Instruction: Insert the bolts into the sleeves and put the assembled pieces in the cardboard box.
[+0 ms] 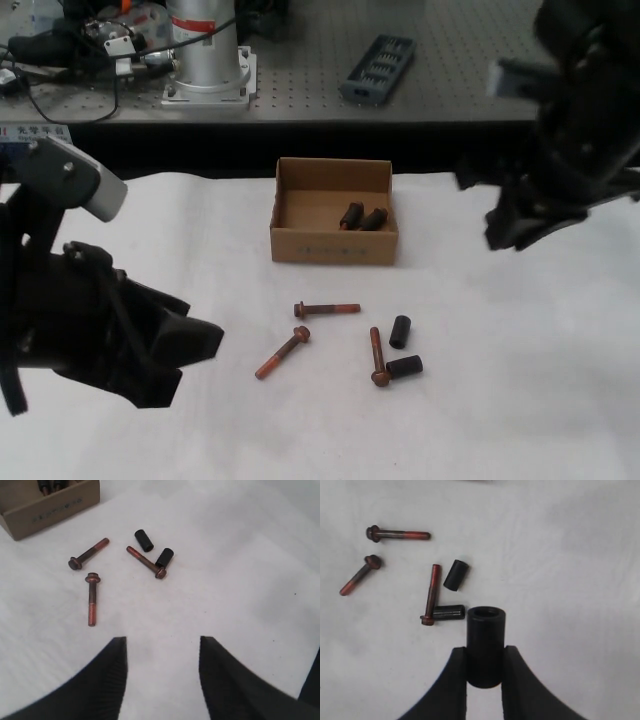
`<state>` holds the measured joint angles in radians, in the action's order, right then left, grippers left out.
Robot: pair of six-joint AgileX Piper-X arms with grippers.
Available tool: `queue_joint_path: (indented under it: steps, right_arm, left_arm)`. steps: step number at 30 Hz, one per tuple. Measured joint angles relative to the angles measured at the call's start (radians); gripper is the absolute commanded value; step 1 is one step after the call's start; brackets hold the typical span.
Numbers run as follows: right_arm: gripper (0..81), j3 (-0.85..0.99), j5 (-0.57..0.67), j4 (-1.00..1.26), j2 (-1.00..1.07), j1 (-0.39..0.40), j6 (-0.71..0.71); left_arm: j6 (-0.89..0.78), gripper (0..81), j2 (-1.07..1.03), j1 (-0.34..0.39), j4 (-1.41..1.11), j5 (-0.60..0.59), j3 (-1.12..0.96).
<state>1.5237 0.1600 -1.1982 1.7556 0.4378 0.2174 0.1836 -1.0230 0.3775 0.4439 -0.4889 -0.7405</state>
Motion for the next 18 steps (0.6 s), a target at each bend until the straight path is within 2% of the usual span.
queue_joint_path:
  steps: [6,15,18]
  right_arm:
    - [2.9,-0.177,0.000,-0.005,-0.332,0.000,-0.039]
    - [2.9,-0.396,0.000,-0.016,-0.738,0.000,-0.039]
    - [2.9,-0.414,0.000,-0.020,-0.793,0.000,-0.039]
  left_arm:
    - [0.000,27.2,-0.081,0.000,-0.034,0.007,0.000]
    - [0.000,26.6,-0.299,0.000,-0.239,0.014,0.000]
    - [0.000,26.6,-0.380,0.000,-0.267,0.014,-0.017]
